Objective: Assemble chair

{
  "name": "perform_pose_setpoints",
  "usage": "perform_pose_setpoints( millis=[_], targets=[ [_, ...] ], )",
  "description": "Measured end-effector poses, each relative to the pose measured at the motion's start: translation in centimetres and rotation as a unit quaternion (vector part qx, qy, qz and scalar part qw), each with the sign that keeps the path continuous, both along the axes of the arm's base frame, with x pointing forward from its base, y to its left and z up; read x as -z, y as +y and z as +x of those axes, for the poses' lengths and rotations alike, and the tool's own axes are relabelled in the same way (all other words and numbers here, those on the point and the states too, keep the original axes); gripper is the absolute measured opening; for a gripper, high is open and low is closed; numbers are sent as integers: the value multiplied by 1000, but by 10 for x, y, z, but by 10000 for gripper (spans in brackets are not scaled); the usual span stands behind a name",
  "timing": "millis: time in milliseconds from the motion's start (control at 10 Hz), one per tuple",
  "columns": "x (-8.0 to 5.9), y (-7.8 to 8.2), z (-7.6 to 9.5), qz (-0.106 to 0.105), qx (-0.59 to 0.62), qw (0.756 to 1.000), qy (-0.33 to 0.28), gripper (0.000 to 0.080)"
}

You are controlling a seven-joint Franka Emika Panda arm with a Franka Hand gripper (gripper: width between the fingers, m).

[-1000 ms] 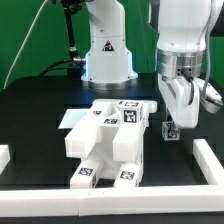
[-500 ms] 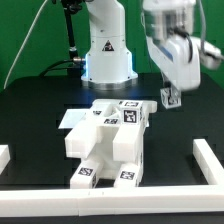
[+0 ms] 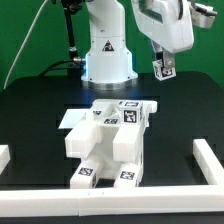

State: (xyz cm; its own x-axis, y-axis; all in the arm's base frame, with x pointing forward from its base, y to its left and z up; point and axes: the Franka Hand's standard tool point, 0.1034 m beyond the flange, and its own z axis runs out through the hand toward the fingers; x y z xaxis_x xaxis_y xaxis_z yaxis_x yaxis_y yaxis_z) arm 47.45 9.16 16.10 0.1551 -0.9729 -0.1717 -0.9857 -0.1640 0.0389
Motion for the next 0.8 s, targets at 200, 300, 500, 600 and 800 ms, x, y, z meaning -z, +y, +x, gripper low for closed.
perform_pose_setpoints(
  millis=[200, 300, 500, 600, 800],
  targets=[
    [-1, -3, 0, 2, -19, 1000, -2, 282],
    [-9, -20, 4, 12, -63, 998, -10, 282],
    [-24, -64, 24, 20, -144, 988, -42, 282],
    [-27, -84, 32, 19, -186, 981, -51, 282],
    [-25, -93, 52, -3, -306, 950, -67, 282]
  ],
)
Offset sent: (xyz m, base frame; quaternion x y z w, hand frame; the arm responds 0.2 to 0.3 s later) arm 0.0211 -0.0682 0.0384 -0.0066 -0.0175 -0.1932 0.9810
